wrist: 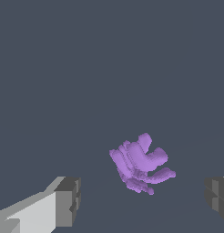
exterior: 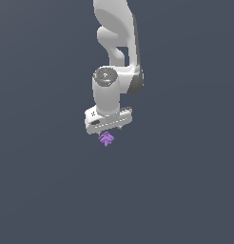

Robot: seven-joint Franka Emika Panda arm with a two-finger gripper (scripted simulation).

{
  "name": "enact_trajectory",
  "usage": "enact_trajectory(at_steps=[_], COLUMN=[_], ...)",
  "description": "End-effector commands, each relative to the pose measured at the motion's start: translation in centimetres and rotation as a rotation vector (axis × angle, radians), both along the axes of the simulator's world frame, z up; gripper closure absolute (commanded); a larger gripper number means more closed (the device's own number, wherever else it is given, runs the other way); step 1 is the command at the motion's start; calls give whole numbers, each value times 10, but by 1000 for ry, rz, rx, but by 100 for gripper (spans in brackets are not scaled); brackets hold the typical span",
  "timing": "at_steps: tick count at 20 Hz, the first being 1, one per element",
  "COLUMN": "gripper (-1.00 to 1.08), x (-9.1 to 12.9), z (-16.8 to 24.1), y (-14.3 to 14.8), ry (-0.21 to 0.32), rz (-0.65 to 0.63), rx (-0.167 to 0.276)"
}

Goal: Pick up the object and move it to a goal position.

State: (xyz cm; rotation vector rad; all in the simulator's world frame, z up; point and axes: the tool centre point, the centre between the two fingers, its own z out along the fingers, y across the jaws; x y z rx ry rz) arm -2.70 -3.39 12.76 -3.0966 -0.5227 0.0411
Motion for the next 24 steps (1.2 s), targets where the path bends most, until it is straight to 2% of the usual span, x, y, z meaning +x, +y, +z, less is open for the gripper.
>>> enact_trajectory(at_steps=[1, 13, 24], gripper=[-92, -92, -92], x=[-2, -10, -14], z=[-6, -33, -43], y=[-4, -19, -24], ry=[-3, -18, -25], rz=[64, 337, 442], rx=[1, 7, 9])
